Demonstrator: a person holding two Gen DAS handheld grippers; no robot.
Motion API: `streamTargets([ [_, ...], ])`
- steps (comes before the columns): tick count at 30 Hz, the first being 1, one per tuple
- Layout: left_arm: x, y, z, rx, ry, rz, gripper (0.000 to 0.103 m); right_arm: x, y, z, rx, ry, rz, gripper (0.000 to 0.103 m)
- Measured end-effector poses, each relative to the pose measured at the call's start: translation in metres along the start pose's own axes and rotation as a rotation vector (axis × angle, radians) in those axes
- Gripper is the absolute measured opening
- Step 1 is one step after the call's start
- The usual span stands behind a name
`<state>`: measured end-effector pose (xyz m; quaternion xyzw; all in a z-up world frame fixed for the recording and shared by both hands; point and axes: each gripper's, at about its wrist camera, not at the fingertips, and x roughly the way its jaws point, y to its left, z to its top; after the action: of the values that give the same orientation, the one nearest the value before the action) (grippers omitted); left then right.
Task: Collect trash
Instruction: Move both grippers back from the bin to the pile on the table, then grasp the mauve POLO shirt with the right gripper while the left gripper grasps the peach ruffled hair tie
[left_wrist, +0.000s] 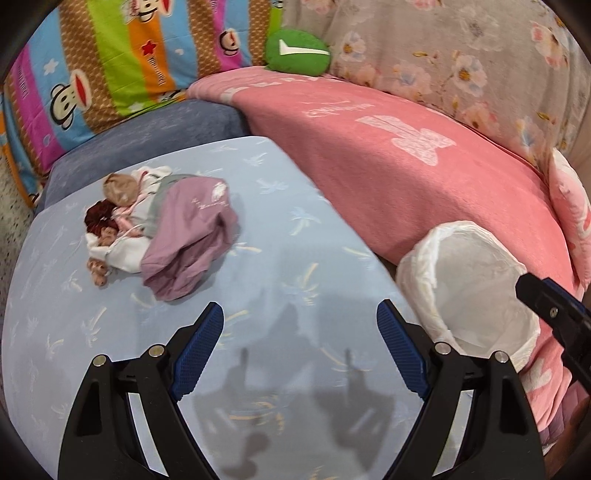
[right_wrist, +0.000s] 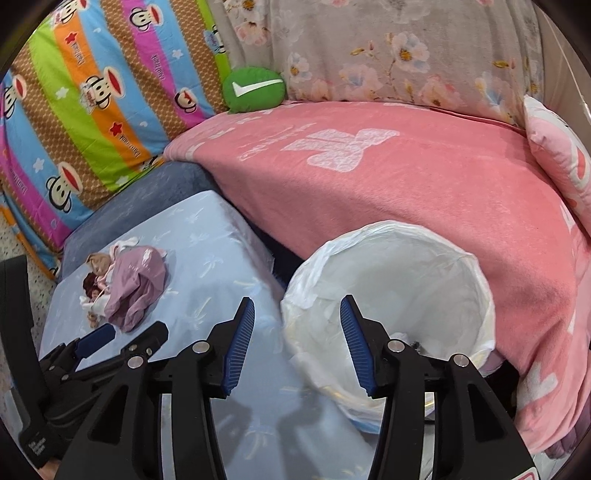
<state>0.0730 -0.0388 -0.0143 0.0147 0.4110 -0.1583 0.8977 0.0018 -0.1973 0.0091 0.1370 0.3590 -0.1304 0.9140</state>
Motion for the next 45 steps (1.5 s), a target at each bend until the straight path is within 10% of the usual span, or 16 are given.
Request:
streamTargets([
  [33,0.003,0.195,0.009,-0.250,-0.029,0.181,0.081,0.080,0.185,-0.003,-0.187,0.082,0.223,0.060],
  [45,0.024,0.229,0.024,-0.288,-0.017,0.134,0.081,0.128,0.233,0.000,-0.188,0.123,0.229,0.061],
])
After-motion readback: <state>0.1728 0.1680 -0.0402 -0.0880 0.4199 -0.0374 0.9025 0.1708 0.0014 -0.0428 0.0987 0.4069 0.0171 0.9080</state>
